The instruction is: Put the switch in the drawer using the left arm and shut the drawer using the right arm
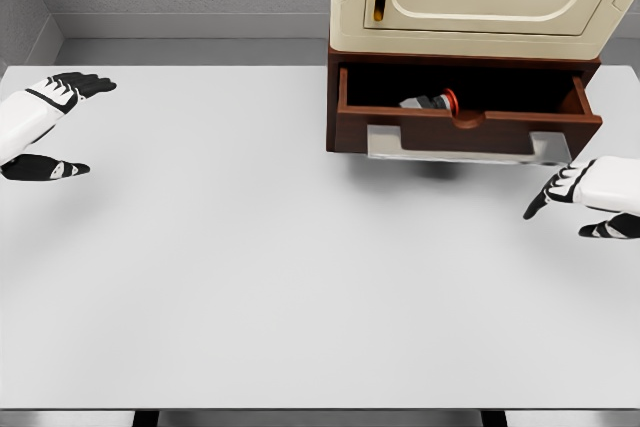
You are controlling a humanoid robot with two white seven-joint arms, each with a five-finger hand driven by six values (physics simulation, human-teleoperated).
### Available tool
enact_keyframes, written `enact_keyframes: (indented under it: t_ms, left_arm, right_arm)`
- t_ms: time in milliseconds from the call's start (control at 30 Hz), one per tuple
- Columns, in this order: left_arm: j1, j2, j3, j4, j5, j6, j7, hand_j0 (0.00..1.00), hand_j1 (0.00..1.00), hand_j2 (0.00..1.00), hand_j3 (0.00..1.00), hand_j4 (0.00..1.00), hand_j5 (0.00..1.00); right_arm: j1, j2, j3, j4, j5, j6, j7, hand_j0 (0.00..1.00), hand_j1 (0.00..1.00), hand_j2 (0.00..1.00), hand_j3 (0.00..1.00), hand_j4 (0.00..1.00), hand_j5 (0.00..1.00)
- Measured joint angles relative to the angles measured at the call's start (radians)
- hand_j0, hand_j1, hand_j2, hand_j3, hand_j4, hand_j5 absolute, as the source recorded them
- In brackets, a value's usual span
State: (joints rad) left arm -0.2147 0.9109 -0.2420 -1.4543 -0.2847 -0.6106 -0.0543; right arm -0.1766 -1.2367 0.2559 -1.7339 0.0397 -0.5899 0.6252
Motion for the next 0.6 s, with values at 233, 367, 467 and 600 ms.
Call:
enact_keyframes:
  t_ms: [233,367,467,600]
  left_arm:
    - [0.0,0.0,-0.001,0.001,-0.001,0.0,0.0,1.0,1.0,1.0,1.0,1.0,1.0]
    - [0.0,-0.001,-0.004,0.003,-0.001,0.0,0.0,1.0,1.0,1.0,1.0,1.0,1.0]
    - [0.0,-0.001,-0.006,0.003,-0.001,-0.001,0.0,1.0,1.0,1.0,1.0,1.0,1.0]
    - [0.0,-0.001,-0.006,0.003,-0.001,-0.001,0.0,1.0,1.0,1.0,1.0,1.0,1.0]
  right_arm:
    - [0.018,-0.002,0.003,0.016,-0.055,0.003,-0.013,0.75,0.75,0.75,0.75,0.75,0.75]
    - [0.006,0.01,0.016,0.064,-0.121,-0.018,-0.01,0.75,0.75,0.75,0.75,0.75,0.75]
    - [0.003,0.018,0.024,0.119,-0.185,-0.03,-0.012,0.75,0.75,0.75,0.75,0.75,0.75]
    - [0.0,0.02,0.022,0.199,-0.224,-0.026,-0.013,0.77,0.77,0.77,0.77,0.77,0.77]
